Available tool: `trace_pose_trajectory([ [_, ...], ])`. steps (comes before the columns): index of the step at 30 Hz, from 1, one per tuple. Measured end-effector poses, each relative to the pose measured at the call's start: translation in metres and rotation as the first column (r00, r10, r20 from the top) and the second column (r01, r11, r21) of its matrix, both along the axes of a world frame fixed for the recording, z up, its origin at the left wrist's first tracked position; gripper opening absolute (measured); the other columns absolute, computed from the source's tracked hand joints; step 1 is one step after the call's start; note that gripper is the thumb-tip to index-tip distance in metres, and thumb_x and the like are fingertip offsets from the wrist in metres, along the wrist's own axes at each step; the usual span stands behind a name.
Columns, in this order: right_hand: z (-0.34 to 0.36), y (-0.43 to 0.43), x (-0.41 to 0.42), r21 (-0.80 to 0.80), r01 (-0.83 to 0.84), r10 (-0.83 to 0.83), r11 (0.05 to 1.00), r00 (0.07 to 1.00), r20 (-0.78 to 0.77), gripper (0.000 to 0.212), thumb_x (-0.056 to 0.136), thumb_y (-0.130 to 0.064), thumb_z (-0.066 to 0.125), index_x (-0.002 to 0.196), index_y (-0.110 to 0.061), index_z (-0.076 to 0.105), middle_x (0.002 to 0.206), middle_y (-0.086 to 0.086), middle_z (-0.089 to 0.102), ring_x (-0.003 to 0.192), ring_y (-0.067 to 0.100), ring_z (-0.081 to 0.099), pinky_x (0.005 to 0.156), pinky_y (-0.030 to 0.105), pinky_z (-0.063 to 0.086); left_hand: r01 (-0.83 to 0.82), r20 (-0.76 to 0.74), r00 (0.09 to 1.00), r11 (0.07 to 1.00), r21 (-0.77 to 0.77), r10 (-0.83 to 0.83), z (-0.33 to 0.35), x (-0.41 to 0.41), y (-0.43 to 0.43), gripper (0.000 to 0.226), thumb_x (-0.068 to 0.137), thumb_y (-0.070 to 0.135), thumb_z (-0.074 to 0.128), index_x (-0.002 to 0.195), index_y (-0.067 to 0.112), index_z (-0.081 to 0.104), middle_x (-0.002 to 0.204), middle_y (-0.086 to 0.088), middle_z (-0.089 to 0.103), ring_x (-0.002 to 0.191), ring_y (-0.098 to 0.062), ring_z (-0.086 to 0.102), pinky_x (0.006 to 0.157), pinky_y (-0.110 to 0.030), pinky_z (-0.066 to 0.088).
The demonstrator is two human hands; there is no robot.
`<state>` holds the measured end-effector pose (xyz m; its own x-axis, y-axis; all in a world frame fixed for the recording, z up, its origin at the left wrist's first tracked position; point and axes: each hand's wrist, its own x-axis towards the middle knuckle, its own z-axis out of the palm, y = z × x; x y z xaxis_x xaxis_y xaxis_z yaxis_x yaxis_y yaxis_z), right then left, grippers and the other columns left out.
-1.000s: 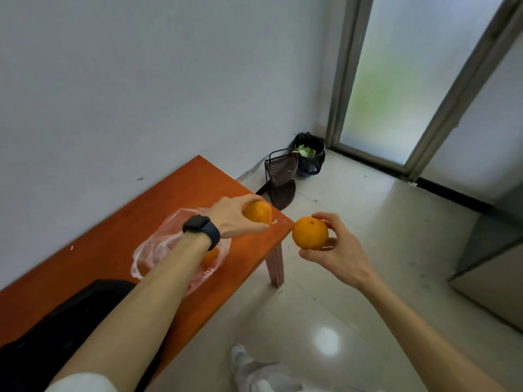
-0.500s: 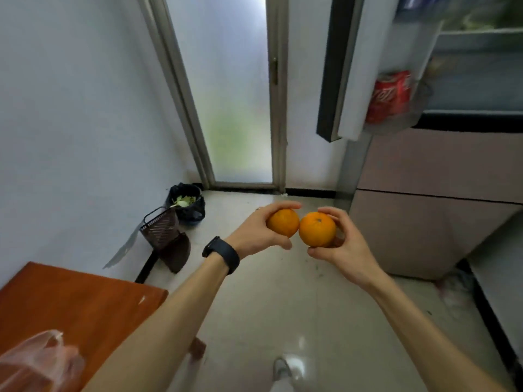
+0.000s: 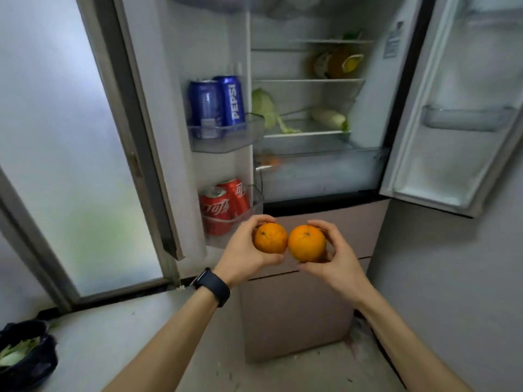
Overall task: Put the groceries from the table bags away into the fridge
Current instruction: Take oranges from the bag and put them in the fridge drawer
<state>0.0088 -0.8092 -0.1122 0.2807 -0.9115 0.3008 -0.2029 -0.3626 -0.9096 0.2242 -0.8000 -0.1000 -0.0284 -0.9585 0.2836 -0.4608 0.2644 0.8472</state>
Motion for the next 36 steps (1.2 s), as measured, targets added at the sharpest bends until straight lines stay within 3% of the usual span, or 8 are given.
trace_pose_trajectory([
  [7, 0.048, -0.105, -0.033, -0.067, 0.106, -0.102, 0.992, 0.993, 0.065, 0.075, 0.068, -0.025, 0.091, 0.129, -0.043, 0.051, 0.128, -0.012, 0.054, 0.107, 0.007, 0.063, 0.084, 0.026, 0.057, -0.043, 0.020, 0.999, 0.975, -0.218, 0.049, 0.037, -0.046, -0.113, 0.071, 0.063, 0.027, 0.092, 0.123, 0.039, 0.054, 0.121, 0.010, 0.053, 0.108, -0.006, 0.057, 0.088, -0.027, 0.054],
  [12, 0.075, -0.172, -0.049, -0.169, 0.158, -0.158, 0.973, 0.987, 0.018, 0.074, 0.068, -0.026, 0.093, 0.126, -0.048, 0.053, 0.129, -0.014, 0.050, 0.109, 0.011, 0.062, 0.087, 0.033, 0.057, -0.074, 0.065, 0.993, 0.950, -0.303, 0.099, 0.065, -0.060, -0.179, 0.081, 0.062, 0.029, 0.088, 0.132, 0.037, 0.049, 0.123, 0.012, 0.050, 0.113, -0.009, 0.053, 0.094, -0.034, 0.052],
  [16, 0.099, -0.226, -0.052, -0.212, 0.116, -0.123, 0.970, 0.992, -0.021, 0.072, 0.068, -0.029, 0.092, 0.123, -0.050, 0.051, 0.126, -0.014, 0.054, 0.100, 0.012, 0.066, 0.084, 0.033, 0.059, -0.139, 0.111, 0.976, 0.927, -0.347, 0.188, 0.085, -0.065, -0.231, 0.076, 0.064, 0.029, 0.089, 0.130, 0.030, 0.052, 0.120, 0.007, 0.052, 0.110, -0.012, 0.053, 0.091, -0.027, 0.047],
  [19, 0.112, -0.279, -0.049, -0.264, 0.116, -0.140, 0.958, 0.987, -0.077, 0.073, 0.063, -0.038, 0.094, 0.121, -0.051, 0.052, 0.120, -0.019, 0.059, 0.102, 0.007, 0.064, 0.087, 0.034, 0.056, -0.210, 0.115, 0.958, 0.917, -0.340, 0.262, 0.096, -0.063, -0.274, 0.076, 0.065, 0.028, 0.089, 0.131, 0.029, 0.052, 0.125, 0.005, 0.048, 0.107, -0.009, 0.050, 0.084, -0.012, 0.037],
  [26, 0.134, -0.412, -0.026, -0.271, -0.020, -0.083, 0.962, 0.929, -0.362, 0.071, 0.062, -0.055, 0.088, 0.119, -0.045, 0.048, 0.118, -0.012, 0.060, 0.101, 0.007, 0.058, 0.086, 0.034, 0.054, -0.364, 0.194, 0.896, 0.911, -0.194, 0.399, 0.123, -0.046, -0.372, 0.068, 0.069, 0.016, 0.081, 0.129, 0.025, 0.049, 0.127, -0.006, 0.031, 0.106, -0.025, 0.048, 0.091, -0.030, 0.046],
  [30, 0.135, -0.486, -0.004, -0.140, -0.167, 0.042, 0.976, 0.775, -0.630, 0.078, 0.062, -0.062, 0.085, 0.124, -0.034, 0.047, 0.118, -0.003, 0.059, 0.103, 0.017, 0.059, 0.088, 0.038, 0.053, -0.482, 0.436, 0.783, 0.876, -0.024, 0.443, 0.116, -0.027, -0.429, 0.071, 0.066, 0.032, 0.082, 0.129, 0.028, 0.049, 0.124, -0.007, 0.044, 0.106, -0.031, 0.057, 0.090, -0.042, 0.053],
  [33, 0.122, -0.533, 0.021, -0.030, -0.254, 0.116, 0.967, 0.539, -0.834, 0.082, 0.066, -0.066, 0.080, 0.126, -0.020, 0.049, 0.118, 0.002, 0.059, 0.104, 0.021, 0.058, 0.090, 0.039, 0.052, -0.522, 0.664, 0.672, 0.846, 0.110, 0.328, 0.107, -0.010, -0.457, 0.067, 0.057, 0.052, 0.073, 0.117, 0.026, 0.057, 0.113, -0.004, 0.060, 0.098, -0.026, 0.062, 0.080, -0.038, 0.056],
  [36, 0.104, -0.563, 0.048, 0.140, -0.341, 0.241, 0.930, 0.277, -0.930, 0.067, 0.072, -0.063, 0.076, 0.115, -0.015, 0.060, 0.109, 0.003, 0.064, 0.098, 0.023, 0.062, 0.084, 0.036, 0.054, -0.533, 0.809, 0.573, 0.809, 0.246, 0.132, 0.097, 0.004, -0.478, 0.057, 0.067, 0.046, 0.075, 0.114, 0.018, 0.062, 0.113, -0.008, 0.065, 0.098, -0.027, 0.065, 0.075, -0.033, 0.055],
])
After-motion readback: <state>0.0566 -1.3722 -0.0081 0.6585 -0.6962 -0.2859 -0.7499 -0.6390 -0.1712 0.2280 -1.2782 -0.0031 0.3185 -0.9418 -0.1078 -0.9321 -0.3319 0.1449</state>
